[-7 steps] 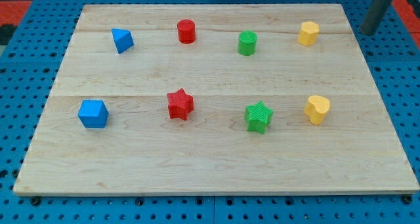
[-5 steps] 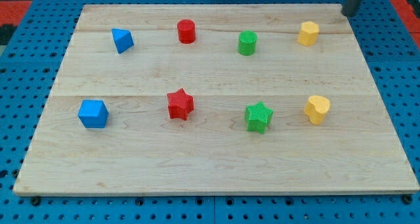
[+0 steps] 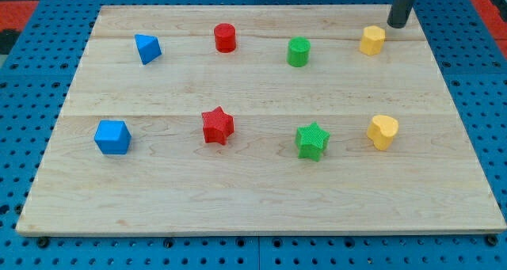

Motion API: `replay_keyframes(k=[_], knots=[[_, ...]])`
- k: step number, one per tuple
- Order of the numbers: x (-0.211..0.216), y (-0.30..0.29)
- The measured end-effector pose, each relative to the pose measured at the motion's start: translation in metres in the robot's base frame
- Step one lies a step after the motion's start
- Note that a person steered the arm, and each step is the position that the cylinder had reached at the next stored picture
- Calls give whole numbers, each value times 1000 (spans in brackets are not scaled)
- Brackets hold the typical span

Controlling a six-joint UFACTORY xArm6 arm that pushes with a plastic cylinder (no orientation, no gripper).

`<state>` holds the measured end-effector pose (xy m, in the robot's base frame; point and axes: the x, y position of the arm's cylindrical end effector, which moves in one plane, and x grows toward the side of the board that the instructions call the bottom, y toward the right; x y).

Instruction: Push the hexagon into the green circle

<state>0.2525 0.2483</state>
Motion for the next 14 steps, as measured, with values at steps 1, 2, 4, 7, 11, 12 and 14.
replay_keyframes(k=[1, 2, 4, 7, 11, 12, 14], knots=[[8, -26], [10, -82], [15, -64], [35, -37], [80, 13], [89, -30], [69, -132]])
